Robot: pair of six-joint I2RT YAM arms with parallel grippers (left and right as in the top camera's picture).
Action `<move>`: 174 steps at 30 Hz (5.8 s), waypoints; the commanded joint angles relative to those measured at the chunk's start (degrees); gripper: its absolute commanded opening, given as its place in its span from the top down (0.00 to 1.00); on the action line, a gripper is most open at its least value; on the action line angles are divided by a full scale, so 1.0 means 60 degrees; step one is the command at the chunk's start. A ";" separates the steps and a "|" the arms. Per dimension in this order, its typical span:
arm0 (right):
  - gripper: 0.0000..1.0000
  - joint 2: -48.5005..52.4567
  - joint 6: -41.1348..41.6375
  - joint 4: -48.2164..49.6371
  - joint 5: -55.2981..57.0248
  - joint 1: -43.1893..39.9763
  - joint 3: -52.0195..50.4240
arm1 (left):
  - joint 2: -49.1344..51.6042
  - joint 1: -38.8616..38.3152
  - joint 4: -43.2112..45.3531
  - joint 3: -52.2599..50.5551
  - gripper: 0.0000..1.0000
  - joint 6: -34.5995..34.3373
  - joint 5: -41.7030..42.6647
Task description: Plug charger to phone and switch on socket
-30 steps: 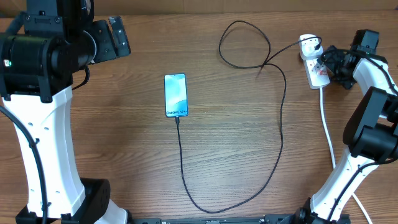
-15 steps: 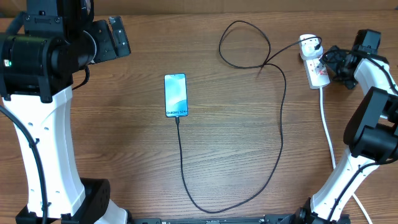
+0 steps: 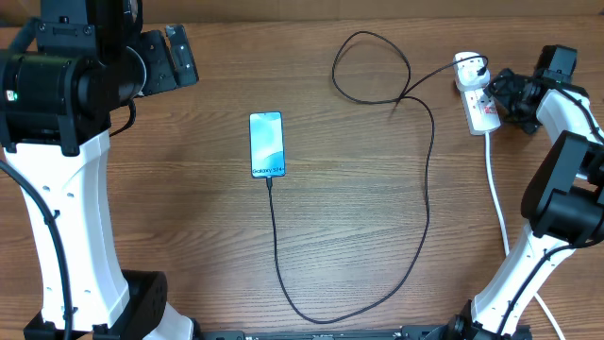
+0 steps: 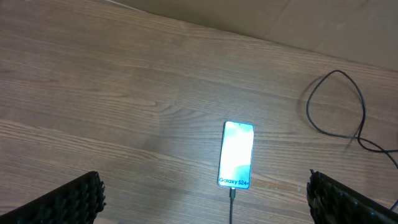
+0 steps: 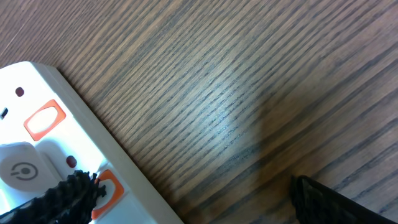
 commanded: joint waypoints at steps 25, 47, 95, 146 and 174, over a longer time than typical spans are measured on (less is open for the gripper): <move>0.00 0.0310 -0.0044 -0.0484 -0.0368 0.0062 0.0215 | -0.0051 0.0007 -0.0015 0.0113 0.00 -0.0135 -0.0084; 0.00 0.0310 -0.0262 -0.0517 -0.0251 0.0484 0.0215 | -0.0051 0.0007 -0.0015 0.0113 0.00 -0.0138 -0.0084; 0.00 -0.6954 -0.1537 -0.6076 -0.1166 0.0295 0.0929 | -0.0051 0.0007 -0.0015 0.0113 0.00 -0.0135 -0.0084; 0.00 -1.7755 -0.2014 0.1231 -0.0674 0.3676 -0.9522 | -0.0051 0.0007 -0.0015 0.0113 0.00 -0.0135 -0.0084; 0.00 -2.1642 -0.1978 0.5297 0.0539 0.4419 -1.6017 | -0.0051 0.0007 -0.0015 0.0113 0.00 -0.0135 -0.0084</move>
